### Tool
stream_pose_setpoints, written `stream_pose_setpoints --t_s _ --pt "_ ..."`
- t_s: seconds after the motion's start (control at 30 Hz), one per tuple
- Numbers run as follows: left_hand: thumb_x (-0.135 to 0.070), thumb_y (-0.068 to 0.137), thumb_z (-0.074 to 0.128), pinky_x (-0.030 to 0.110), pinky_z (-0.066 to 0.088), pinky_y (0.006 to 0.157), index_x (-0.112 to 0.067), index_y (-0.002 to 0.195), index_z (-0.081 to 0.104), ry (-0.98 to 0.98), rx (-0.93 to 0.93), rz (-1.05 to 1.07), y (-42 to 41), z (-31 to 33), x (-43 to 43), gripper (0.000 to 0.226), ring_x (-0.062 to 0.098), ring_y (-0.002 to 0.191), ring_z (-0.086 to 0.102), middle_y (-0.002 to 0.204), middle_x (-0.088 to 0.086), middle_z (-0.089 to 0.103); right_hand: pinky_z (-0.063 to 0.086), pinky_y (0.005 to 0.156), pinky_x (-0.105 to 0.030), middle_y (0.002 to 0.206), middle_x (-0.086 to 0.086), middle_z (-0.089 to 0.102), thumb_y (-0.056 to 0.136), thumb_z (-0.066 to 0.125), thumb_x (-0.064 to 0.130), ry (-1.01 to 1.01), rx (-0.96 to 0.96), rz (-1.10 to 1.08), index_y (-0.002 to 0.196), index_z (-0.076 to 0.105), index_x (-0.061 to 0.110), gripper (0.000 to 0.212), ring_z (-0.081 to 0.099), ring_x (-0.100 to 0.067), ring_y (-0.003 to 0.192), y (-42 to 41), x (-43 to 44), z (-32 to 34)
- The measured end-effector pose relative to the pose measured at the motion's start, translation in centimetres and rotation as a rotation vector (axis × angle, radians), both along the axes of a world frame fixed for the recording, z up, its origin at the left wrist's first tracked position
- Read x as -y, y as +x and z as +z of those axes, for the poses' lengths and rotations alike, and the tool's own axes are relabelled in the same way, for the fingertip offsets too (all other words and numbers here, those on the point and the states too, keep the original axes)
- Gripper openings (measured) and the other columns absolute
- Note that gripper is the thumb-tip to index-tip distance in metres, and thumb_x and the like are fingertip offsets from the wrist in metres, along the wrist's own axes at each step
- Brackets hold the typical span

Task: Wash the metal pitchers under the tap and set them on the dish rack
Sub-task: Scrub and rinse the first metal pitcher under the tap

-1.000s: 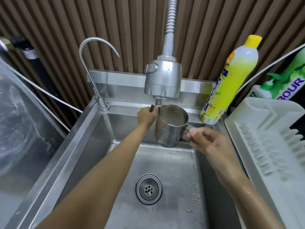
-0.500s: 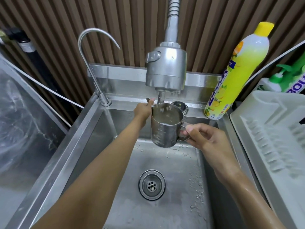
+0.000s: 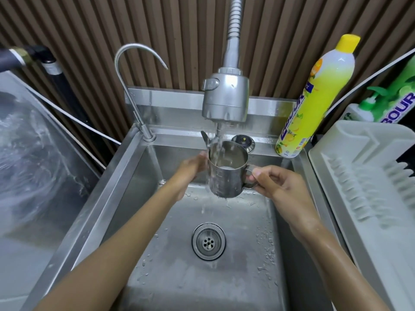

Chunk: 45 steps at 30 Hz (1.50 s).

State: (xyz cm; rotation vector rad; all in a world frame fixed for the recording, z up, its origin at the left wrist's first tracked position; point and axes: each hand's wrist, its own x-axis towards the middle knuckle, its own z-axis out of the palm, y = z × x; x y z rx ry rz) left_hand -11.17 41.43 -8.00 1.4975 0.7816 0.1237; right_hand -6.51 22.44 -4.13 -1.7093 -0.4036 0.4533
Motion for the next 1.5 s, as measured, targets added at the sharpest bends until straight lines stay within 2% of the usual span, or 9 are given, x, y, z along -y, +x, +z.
stream_pose_setpoints --t_s 0.17,0.37,0.53,0.73,1.07,1.17,1.23,1.33,1.5 --pt "-0.036 0.099 0.033 0.04 0.04 0.106 -0.014 0.098 0.066 -0.163 0.205 0.08 -2.9 1.7 1.8 0.039 0.022 0.103 0.063 0.106 0.009 0.069 0.053 0.091 -0.034 0.097 -0.005 0.071 0.089 0.061 0.019 -0.005 0.01 0.016 0.068 0.067 0.016 0.022 0.068 -0.013 0.095 -1.4 0.1 1.5" --pt "-0.038 0.099 0.033 0.033 0.043 0.092 -0.012 0.115 0.059 -0.244 0.228 0.173 -4.4 4.0 4.4 0.04 0.026 0.113 0.057 0.129 0.018 0.057 0.054 0.088 -0.032 0.088 -0.005 0.073 0.088 0.061 0.02 0.038 -0.016 0.002 0.07 0.067 0.014 0.02 0.069 -0.015 0.089 -3.2 0.3 3.2" --pt "-0.042 0.098 0.034 0.039 0.039 0.107 -0.021 0.105 0.064 -0.166 0.245 0.165 -5.3 4.6 4.6 0.038 0.019 0.113 0.058 0.121 0.009 0.064 0.054 0.086 -0.03 0.084 -0.008 0.071 0.09 0.06 0.018 0.071 -0.035 0.006 0.071 0.066 0.011 0.021 0.07 -0.018 0.085 -4.0 0.6 3.6" --pt "-0.047 0.096 0.034 0.043 0.039 0.107 -0.035 0.091 0.062 -0.07 0.25 0.11 -5.8 5.9 4.5 0.031 0.018 0.113 0.058 0.113 0.001 0.064 0.055 0.084 -0.024 0.089 -0.015 0.071 0.091 0.057 0.017 0.099 -0.088 0.003 0.078 0.066 0.004 0.02 0.07 -0.016 0.082 -4.6 0.7 3.3" --pt "-0.042 0.097 0.035 0.039 0.04 0.106 -0.033 0.096 0.061 -0.046 0.224 0.05 -6.6 6.1 4.8 0.027 0.007 0.098 0.058 0.105 -0.007 0.064 0.054 0.082 -0.023 0.084 -0.009 0.07 0.092 0.054 0.011 0.255 -0.396 -0.045 0.079 0.062 0.007 0.016 0.068 -0.016 0.081 -2.8 -0.4 2.7" --pt "-0.041 0.097 0.037 0.042 0.033 0.111 -0.034 0.127 0.053 -0.038 0.254 0.018 -6.9 5.7 5.7 0.035 0.009 0.118 0.052 0.127 -0.008 0.059 0.054 0.076 -0.021 0.077 -0.007 0.067 0.093 0.049 0.005 0.333 -0.489 -0.043 0.078 0.058 0.007 0.018 0.063 -0.017 0.077 -1.3 -1.1 3.2" --pt "-0.031 0.099 0.035 0.034 0.029 0.111 -0.035 0.141 0.035 -0.076 0.298 0.013 -7.0 5.2 6.2 0.042 0.0 0.116 0.048 0.137 -0.014 0.049 0.055 0.074 -0.02 0.079 -0.006 0.066 0.094 0.046 0.001 0.316 -0.436 -0.041 0.078 0.059 0.006 0.021 0.061 -0.016 0.077 -0.5 -1.5 4.0" --pt "-0.011 0.098 0.028 0.026 0.032 0.103 -0.032 0.145 0.025 -0.147 0.333 0.006 -6.8 4.9 6.2 0.051 -0.016 0.1 0.047 0.118 -0.027 0.049 0.05 0.083 -0.022 0.089 -0.005 0.068 0.092 0.049 -0.001 0.237 -0.244 0.007 0.075 0.061 0.007 0.022 0.062 -0.014 0.081 -0.1 -2.2 5.5" --pt "-0.009 0.067 0.055 0.041 0.029 0.114 -0.025 0.143 0.026 -0.113 0.333 -0.04 -6.3 4.2 5.9 0.083 0.018 0.133 0.04 0.135 -0.002 0.05 0.046 0.078 -0.02 0.086 -0.007 0.069 0.086 0.064 0.014 0.019 0.09 -0.047 0.079 0.065 0.004 0.012 0.061 -0.012 0.083 -1.0 -2.7 6.7"
